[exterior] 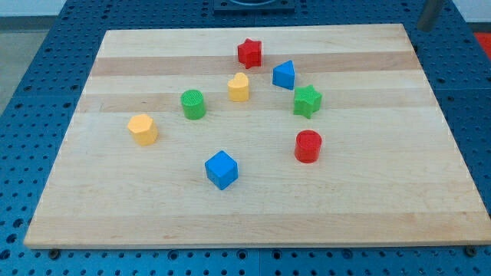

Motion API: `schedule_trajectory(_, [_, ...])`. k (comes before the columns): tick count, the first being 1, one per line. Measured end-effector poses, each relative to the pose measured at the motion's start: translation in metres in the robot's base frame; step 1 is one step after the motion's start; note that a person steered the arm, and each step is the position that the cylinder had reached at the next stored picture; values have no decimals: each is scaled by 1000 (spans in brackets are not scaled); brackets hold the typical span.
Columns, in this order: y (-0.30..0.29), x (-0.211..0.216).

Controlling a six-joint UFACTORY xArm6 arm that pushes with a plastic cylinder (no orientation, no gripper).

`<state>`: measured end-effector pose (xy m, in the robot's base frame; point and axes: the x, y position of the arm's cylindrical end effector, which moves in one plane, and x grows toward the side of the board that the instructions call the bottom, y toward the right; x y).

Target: Move your arm on at the top right side of the board

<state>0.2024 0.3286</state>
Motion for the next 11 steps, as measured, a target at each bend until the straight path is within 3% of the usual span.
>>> schedule_trajectory(3, [-155,0])
schedule_trajectory(4, [-161,3])
schedule_trajectory(6, [-161,76])
schedule_trajectory(8, [-161,9])
schedule_trajectory(11, [-210,6])
